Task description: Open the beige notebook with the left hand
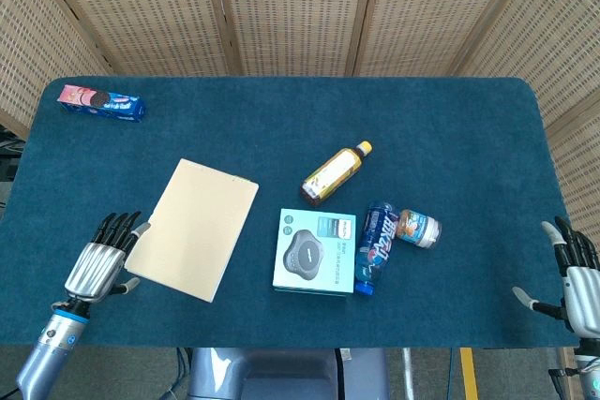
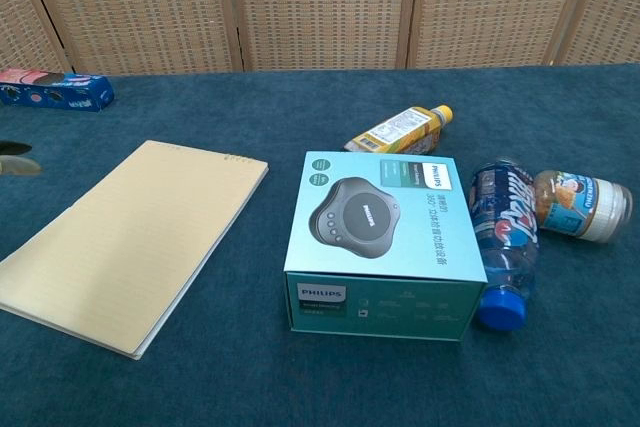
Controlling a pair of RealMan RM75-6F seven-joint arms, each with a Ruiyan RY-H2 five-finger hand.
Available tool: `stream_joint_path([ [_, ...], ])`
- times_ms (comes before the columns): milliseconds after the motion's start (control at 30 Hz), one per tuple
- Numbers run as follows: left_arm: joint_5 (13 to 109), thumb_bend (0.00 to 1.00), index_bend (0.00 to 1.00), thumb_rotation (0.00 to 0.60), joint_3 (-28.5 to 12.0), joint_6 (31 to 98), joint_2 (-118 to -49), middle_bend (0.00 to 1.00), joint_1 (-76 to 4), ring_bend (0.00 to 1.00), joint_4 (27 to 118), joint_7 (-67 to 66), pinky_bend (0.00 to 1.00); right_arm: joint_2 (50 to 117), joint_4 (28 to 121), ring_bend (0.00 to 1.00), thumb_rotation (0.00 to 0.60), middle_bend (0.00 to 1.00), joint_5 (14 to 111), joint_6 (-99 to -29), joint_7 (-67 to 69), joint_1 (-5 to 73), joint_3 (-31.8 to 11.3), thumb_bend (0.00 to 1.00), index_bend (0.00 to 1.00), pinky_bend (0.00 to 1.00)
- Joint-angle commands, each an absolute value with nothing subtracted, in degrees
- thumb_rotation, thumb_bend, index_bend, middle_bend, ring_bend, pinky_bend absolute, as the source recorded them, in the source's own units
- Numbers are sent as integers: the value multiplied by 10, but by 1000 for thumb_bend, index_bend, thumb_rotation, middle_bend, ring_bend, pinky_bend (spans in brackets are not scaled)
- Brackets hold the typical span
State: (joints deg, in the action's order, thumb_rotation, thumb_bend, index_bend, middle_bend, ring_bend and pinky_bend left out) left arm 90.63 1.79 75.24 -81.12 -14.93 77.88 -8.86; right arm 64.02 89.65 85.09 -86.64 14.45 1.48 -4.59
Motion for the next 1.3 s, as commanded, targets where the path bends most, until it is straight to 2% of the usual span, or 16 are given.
stream_joint_path([
  [33, 907, 152, 0, 600, 21, 744, -818, 0, -153, 0, 774, -94, 0, 640, 896, 0, 600, 0, 851, -866, 145, 15, -46, 53, 21, 0],
  [167, 908, 170, 0, 600, 26, 727, -827, 0, -160, 0, 768, -101, 0, 640, 896, 0, 600, 0, 852, -867, 146, 15, -46, 53, 21, 0],
  [333, 912, 248, 0, 600, 32, 718, -835, 0, -164, 0, 766, -109, 0, 640, 896, 0, 600, 0, 851, -866, 147, 15, -46, 53, 21, 0],
  [1300, 909, 248, 0, 600, 40, 707, -867, 0, -168, 0, 759, -129, 0, 639, 897, 0, 600, 0, 850, -865, 154, 15, -47, 53, 21, 0],
])
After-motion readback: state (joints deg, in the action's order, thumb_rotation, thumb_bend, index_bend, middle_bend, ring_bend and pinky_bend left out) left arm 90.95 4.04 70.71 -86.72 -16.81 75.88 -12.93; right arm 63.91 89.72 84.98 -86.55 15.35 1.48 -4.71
